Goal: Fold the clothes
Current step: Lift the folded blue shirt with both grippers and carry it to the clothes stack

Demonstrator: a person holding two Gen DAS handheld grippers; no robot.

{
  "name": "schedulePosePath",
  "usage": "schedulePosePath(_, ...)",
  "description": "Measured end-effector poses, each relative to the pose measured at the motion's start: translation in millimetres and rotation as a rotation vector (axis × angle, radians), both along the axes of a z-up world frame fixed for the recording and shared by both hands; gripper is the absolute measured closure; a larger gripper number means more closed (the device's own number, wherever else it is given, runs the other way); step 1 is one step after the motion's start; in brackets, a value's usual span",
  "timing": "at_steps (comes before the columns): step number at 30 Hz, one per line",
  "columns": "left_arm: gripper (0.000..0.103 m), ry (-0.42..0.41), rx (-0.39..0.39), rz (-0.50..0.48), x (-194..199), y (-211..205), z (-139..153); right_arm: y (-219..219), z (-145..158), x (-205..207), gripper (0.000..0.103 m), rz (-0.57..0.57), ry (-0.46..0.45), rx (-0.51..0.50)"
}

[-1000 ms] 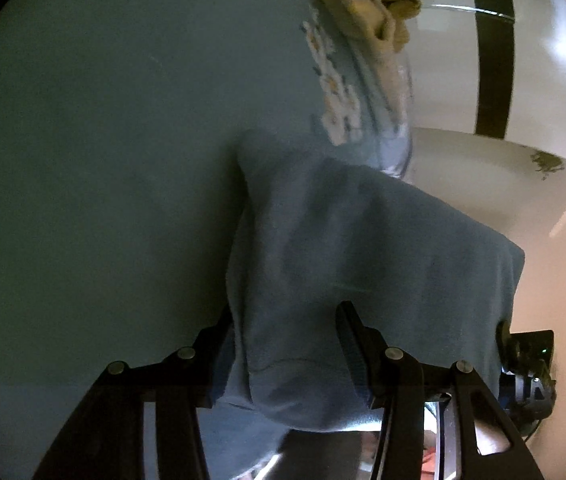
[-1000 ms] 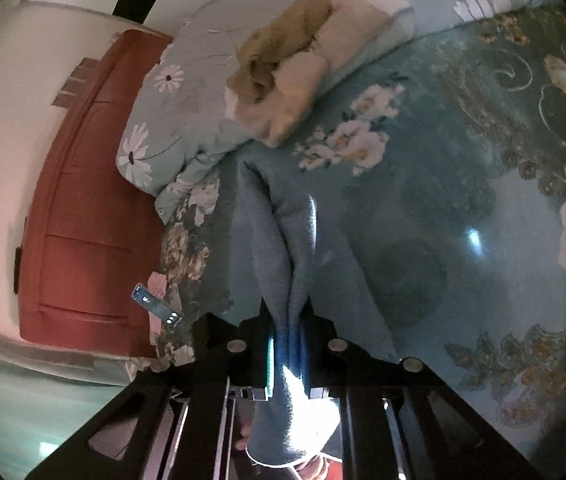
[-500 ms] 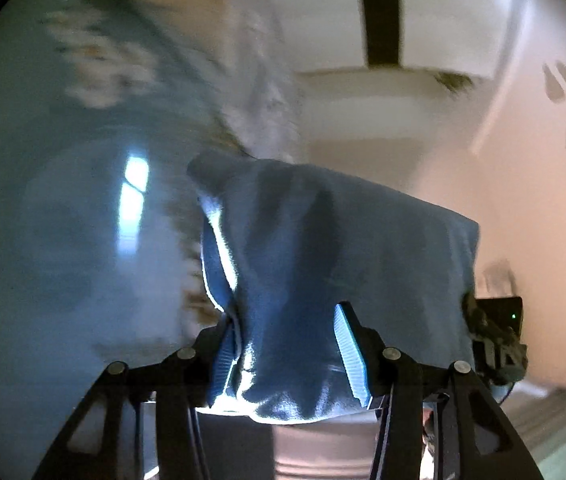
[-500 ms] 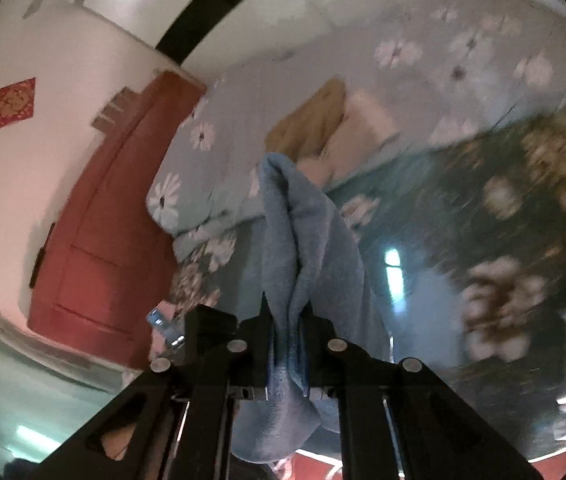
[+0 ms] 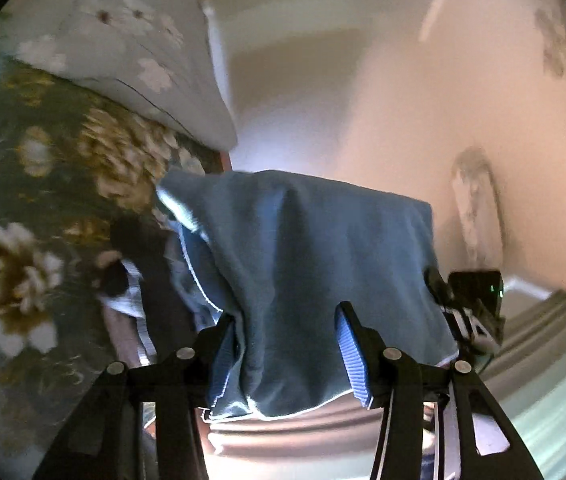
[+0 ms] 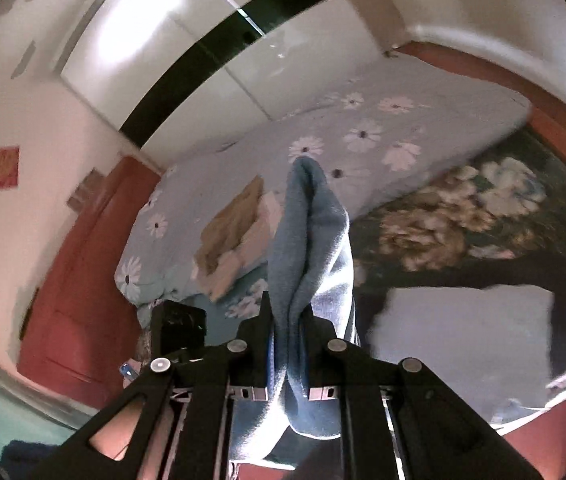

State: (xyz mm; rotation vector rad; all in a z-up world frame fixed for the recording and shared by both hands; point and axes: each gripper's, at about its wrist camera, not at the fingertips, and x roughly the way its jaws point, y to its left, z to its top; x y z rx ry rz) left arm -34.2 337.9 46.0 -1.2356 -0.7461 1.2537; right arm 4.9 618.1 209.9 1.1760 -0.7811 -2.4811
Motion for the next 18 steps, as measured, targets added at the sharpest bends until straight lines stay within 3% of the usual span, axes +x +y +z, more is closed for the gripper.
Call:
schedulePosePath(2,0.051,0.046,-0.053,-0.045,14.1,34.1,5.6,37.2,-19.4,1.9,0.093,-0.045,-0.046,-0.004)
schedulePosePath(6,0.051,0.067,-0.151,-0.100,30.6,78.7,-6.8,106.6,-87.1,7.5,0.093,-0.171,-0.188,-0.039)
schedulePosePath(10,0.050,0.081,-0.192,-0.127,38.7,99.1,-17.4,151.9,-148.7,15.7,0.093,-0.274,-0.290,-0.087)
schedulePosePath(18,0.050,0.141,-0.319,-0.155,42.4,115.1,-38.6,179.2,-201.0,11.9,0.092,-0.337,-0.324,-0.117)
